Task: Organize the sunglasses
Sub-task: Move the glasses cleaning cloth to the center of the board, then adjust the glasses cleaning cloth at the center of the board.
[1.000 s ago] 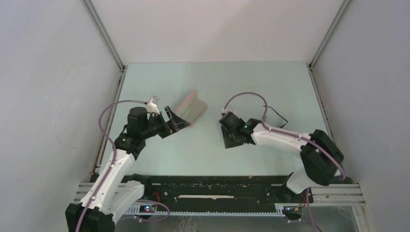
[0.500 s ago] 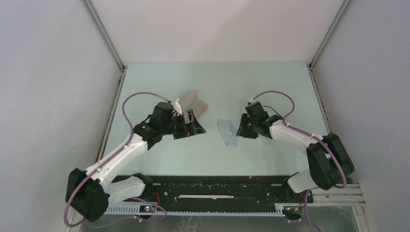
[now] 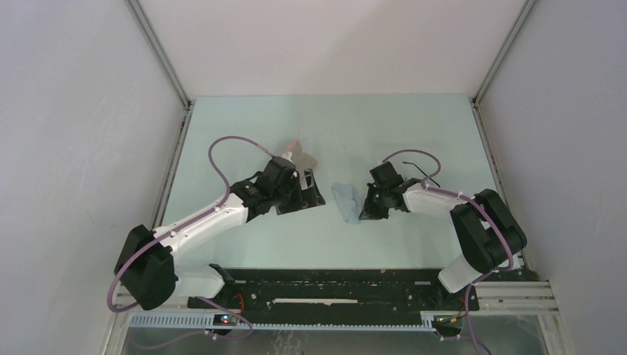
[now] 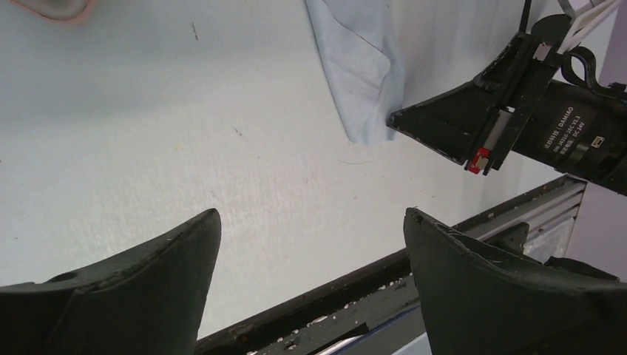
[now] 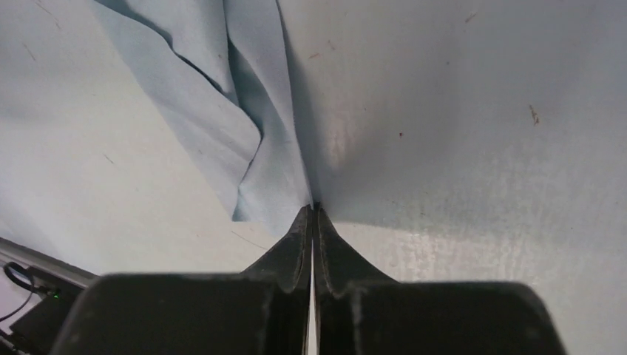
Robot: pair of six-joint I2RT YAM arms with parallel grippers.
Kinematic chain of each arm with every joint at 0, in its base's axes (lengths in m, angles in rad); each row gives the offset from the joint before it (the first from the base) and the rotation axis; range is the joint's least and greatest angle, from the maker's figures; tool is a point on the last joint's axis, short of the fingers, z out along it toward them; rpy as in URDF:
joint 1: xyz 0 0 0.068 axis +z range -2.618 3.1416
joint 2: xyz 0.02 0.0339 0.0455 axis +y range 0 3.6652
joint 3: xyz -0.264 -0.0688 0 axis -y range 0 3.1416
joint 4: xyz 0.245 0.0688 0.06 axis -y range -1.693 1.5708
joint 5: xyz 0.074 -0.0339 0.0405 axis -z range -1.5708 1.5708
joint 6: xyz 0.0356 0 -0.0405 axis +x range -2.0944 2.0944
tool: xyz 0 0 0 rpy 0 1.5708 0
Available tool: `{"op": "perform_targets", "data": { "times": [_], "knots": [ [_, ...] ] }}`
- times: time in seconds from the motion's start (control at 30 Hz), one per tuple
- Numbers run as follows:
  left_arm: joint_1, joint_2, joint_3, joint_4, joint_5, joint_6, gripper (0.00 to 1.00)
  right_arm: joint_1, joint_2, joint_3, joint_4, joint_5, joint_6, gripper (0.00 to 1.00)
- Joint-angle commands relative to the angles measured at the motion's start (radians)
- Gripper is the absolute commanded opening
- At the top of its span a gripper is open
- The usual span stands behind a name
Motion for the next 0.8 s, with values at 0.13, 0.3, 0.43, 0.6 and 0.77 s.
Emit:
{"op": "perform_targets", "data": {
  "times": [0.13,0.3,0.43,0.6,0.77],
  "knots": [
    [-0.043,0.074,0.1,-0.005,-0.104,0.009,0.97,0.06,-0.05,-0.051,-0.017,0.073,0.064,0.0],
    [-0.06,0.162,0.192,-0.056,-0.008,0.104,0.94,0.133,-0.146,-0.109,-0.096,0.161,0.116,0.0],
    [-0.135,0.253,0.325,-0.127,-0.088,0.144,0.84,0.091,-0.214,-0.188,-0.089,0.202,0.146,0.2],
    [-0.203,0.428,0.504,-0.209,-0.127,0.158,0.73,-0.011,-0.3,-0.229,-0.039,0.119,0.131,0.32],
    [-0.25,0.552,0.601,-0.229,-0.154,0.139,0.6,-0.13,-0.386,-0.245,-0.048,0.081,0.101,0.32]
  ]
}}
